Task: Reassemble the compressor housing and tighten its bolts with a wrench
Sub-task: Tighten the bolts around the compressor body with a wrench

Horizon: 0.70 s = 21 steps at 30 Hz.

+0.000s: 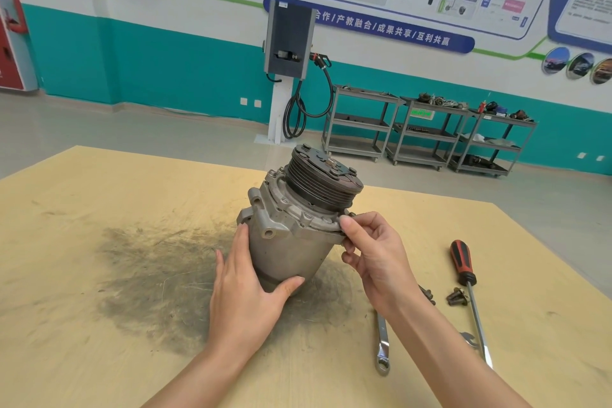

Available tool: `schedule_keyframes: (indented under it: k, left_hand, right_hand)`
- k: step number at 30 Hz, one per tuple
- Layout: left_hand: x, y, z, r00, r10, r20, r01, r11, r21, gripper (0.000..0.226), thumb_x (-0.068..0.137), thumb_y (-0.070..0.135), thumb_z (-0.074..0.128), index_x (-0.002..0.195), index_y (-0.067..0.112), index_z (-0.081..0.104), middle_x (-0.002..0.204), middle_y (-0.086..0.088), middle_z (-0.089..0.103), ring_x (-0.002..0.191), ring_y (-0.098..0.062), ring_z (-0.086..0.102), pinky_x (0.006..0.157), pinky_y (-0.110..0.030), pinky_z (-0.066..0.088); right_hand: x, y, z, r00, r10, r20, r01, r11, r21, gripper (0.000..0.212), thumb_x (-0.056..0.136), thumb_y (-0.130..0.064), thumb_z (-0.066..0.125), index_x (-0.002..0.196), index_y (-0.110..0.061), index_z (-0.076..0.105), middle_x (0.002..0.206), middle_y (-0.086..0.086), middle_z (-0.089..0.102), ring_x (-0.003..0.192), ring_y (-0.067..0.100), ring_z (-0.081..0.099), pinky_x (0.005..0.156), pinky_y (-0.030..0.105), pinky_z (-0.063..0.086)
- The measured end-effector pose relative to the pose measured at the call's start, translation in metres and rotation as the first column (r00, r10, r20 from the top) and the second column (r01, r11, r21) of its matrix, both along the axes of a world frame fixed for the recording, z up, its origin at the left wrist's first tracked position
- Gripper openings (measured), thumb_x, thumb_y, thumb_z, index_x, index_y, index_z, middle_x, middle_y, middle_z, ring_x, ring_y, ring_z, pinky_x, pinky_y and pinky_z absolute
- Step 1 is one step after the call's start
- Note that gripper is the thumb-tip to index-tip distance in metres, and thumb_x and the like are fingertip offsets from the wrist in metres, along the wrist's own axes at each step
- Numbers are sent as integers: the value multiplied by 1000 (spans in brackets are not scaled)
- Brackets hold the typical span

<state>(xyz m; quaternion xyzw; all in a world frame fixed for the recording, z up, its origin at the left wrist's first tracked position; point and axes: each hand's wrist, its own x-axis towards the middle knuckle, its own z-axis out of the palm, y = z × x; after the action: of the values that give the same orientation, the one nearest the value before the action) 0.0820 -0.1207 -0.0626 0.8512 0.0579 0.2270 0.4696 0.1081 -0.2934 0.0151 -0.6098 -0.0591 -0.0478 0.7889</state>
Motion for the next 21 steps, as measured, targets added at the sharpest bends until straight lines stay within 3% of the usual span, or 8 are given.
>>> schedule_keyframes:
  k: [5,12,18,21]
  left_hand:
    - [0,0,0,1000,-2,1,2,1000,2,118,65,61,77,156,31,8,162,12,20,152,-30,2,118,-48,21]
    - [0,0,0,1000,-6,9,6,1000,-2,118,64,61,77,156,32,9,162,12,20,152,-30,3,119,-48,19]
    - [-1,0,0,1000,-7,5,7,1000,-2,118,64,62,77,156,31,9,162,11,20,152,-30,3,119,-49,20]
    - [-1,0,0,1000,-9,2,9,1000,0,117,64,62,76,156,31,9,162,11,21,152,-31,3,118,-49,20]
  right_hand:
    - [-2,-6,-6,992,104,66,-107,993,41,18,82,-25,62,94,-15,71,68,-4,52,61,8,47,54,22,40]
    - [0,3,0,1000,-21,-21,22,1000,15,27,69,-25,75,84,-13,56,70,1,57,54,8,46,49,21,39]
    - [-3,-1,-5,998,55,43,-57,997,47,19,79,-30,65,92,-17,71,74,-1,55,60,9,47,53,22,40]
    - [-4,1,-4,998,40,39,-42,998,52,17,78,-26,65,88,-13,69,75,-2,57,60,8,46,51,21,40]
